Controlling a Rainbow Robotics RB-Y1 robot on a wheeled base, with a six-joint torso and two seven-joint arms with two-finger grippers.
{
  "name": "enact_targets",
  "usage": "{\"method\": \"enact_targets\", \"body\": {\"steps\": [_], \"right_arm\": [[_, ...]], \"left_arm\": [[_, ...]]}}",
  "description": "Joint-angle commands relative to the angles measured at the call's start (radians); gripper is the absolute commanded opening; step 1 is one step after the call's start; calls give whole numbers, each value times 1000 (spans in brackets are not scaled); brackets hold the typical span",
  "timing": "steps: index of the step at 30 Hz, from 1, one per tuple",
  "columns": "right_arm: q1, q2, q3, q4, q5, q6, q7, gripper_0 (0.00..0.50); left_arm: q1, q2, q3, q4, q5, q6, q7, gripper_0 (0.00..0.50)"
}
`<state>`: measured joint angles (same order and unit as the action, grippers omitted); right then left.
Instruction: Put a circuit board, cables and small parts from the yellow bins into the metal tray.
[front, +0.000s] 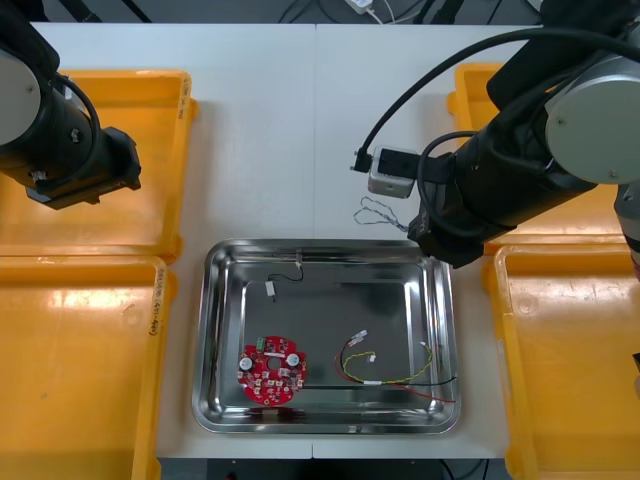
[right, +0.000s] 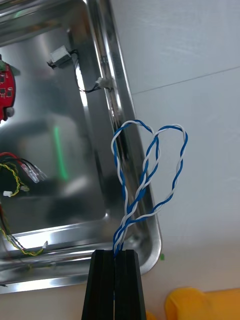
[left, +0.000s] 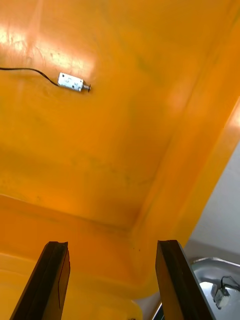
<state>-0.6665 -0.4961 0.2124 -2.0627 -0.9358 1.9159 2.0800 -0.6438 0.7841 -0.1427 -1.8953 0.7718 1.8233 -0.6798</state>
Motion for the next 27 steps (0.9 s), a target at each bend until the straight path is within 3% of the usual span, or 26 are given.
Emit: {"method": "enact_targets", "body": {"steps": [1,15,27], "right_arm": [[48,27,41,-51,15,4,12,0],[53,30,193,-51,98,-35,15,0],[53,82,329,-37,344,-61,9,0]], "left_arm": [[-82,53,28,70,0,-35,-90,500],[-105,55,58,260,-40,-131,-136,500],[-135,43,58,335,-65,-153,52,500]]}}
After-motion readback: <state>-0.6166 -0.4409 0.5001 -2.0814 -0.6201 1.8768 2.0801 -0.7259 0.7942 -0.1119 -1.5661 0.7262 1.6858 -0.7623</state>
